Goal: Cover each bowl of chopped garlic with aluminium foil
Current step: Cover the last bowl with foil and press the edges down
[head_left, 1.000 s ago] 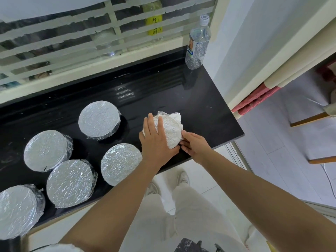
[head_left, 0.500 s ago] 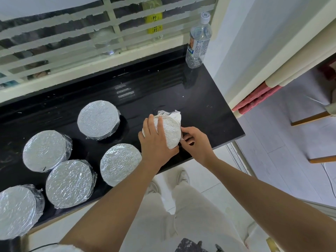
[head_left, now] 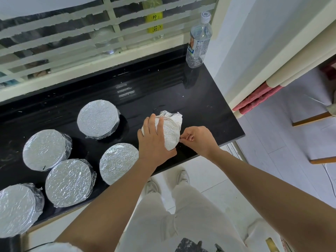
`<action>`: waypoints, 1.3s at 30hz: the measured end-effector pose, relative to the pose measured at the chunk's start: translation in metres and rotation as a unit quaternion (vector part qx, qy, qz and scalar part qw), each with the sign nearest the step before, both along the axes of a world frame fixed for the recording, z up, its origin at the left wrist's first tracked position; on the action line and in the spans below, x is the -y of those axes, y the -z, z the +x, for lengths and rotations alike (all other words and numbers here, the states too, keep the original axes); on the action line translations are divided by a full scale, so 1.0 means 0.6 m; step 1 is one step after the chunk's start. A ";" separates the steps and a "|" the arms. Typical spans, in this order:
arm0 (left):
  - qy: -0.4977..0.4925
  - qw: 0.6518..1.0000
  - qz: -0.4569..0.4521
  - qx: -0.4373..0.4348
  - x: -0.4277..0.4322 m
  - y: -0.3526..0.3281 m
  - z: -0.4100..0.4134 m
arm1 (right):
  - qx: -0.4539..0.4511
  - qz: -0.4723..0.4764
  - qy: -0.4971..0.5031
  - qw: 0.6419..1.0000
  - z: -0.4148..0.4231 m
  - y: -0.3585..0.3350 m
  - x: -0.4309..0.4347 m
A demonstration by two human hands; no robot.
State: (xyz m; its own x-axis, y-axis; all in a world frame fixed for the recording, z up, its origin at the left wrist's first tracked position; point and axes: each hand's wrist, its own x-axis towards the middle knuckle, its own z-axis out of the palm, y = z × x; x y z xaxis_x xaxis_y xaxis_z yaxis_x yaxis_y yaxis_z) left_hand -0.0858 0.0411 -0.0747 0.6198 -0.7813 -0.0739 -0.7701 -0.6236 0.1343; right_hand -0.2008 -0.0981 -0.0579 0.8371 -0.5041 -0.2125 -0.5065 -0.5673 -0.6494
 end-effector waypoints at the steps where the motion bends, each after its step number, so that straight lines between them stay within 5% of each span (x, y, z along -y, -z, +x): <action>1: 0.009 1.000 0.001 -0.001 -0.001 0.001 0.002 | -0.009 0.004 -0.010 1.000 0.001 -0.002 0.001; 9: 0.038 0.996 0.071 -0.027 -0.021 -0.008 0.015 | -0.017 0.007 -0.023 1.000 0.002 0.003 -0.022; 17: -0.043 0.995 0.016 -0.086 -0.008 -0.026 0.006 | 0.005 0.057 -0.020 0.998 -0.002 0.008 -0.033; 28: 0.010 0.998 0.054 0.004 -0.020 -0.009 0.012 | -0.022 0.241 0.021 0.970 -0.009 0.018 -0.045; 34: 0.016 0.999 0.042 0.022 -0.023 0.003 0.011 | 0.074 0.047 0.097 0.991 -0.016 0.013 -0.020; 39: 0.016 0.999 0.025 0.014 -0.024 0.003 0.012 | 0.103 -0.035 0.006 0.994 0.006 0.022 -0.020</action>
State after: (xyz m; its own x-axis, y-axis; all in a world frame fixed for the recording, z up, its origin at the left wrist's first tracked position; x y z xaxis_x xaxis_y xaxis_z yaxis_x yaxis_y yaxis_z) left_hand -0.0788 0.0558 -0.0766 0.5974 -0.7961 -0.0965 -0.7924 -0.6045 0.0815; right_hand -0.1975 -0.0863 -0.0710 0.8531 -0.5218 -0.0009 -0.3737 -0.6097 -0.6990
